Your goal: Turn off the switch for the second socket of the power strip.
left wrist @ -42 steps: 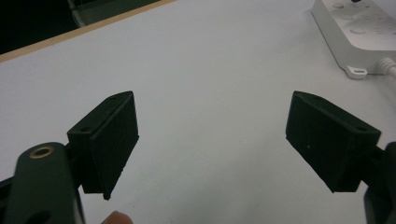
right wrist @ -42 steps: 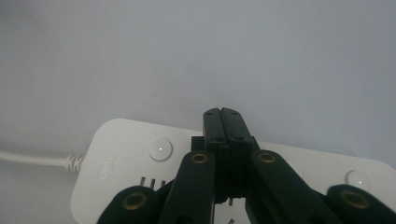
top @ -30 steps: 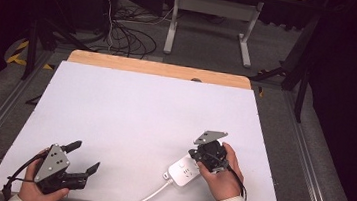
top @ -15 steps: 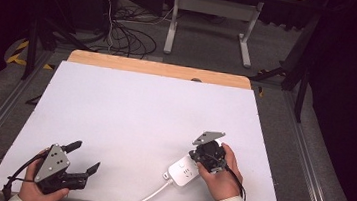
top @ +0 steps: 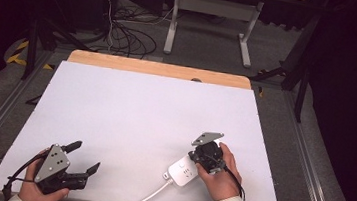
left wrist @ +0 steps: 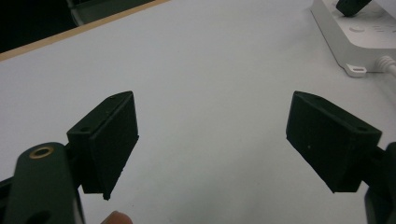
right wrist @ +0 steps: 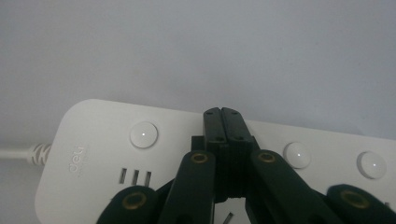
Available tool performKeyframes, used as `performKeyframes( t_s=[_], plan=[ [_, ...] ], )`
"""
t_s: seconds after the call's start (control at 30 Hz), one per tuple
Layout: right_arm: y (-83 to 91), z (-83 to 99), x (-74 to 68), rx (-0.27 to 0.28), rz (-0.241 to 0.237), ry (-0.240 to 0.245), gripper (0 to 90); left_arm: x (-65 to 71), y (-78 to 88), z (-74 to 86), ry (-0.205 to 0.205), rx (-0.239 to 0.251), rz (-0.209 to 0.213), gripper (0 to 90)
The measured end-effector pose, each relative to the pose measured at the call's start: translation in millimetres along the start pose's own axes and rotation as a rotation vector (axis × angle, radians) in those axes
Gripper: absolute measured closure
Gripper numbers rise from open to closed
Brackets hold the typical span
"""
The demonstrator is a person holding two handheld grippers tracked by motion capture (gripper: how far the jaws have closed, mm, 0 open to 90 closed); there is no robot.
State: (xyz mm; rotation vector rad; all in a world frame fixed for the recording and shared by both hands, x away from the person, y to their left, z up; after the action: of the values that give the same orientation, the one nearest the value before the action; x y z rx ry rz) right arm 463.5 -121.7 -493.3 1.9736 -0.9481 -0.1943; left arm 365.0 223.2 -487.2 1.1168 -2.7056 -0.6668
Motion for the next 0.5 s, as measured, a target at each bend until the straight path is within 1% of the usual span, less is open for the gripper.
performKeyframes(
  t_s=[0.13,0.33,0.5],
  plan=[
    [-0.2,0.7,0.9,0.004,-0.009,-0.013,90.0,0.0,0.0,0.0,0.0,0.0,0.0,17.2],
    [-0.2,1.1,0.6,0.006,-0.006,-0.016,90.0,0.3,-0.2,0.2,0.0,-0.001,0.0,17.2],
    [-0.5,2.4,2.0,0.017,-0.02,-0.036,90.0,0.1,-0.2,0.1,-0.001,0.0,-0.001,17.3]
  ],
)
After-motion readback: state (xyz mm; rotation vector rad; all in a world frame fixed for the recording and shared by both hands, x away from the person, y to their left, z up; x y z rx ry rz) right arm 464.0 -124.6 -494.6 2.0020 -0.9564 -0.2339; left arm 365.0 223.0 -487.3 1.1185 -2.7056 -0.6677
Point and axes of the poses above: each handheld gripper's, and its own axes: y roughly backward along the jaws, z roughly out of its underside, x roughly to its right, the point moved 6 cm from there along -y, roughly forward along the jaws, and after that the axes turned 10 degrees about z, right-handed, at the moved point
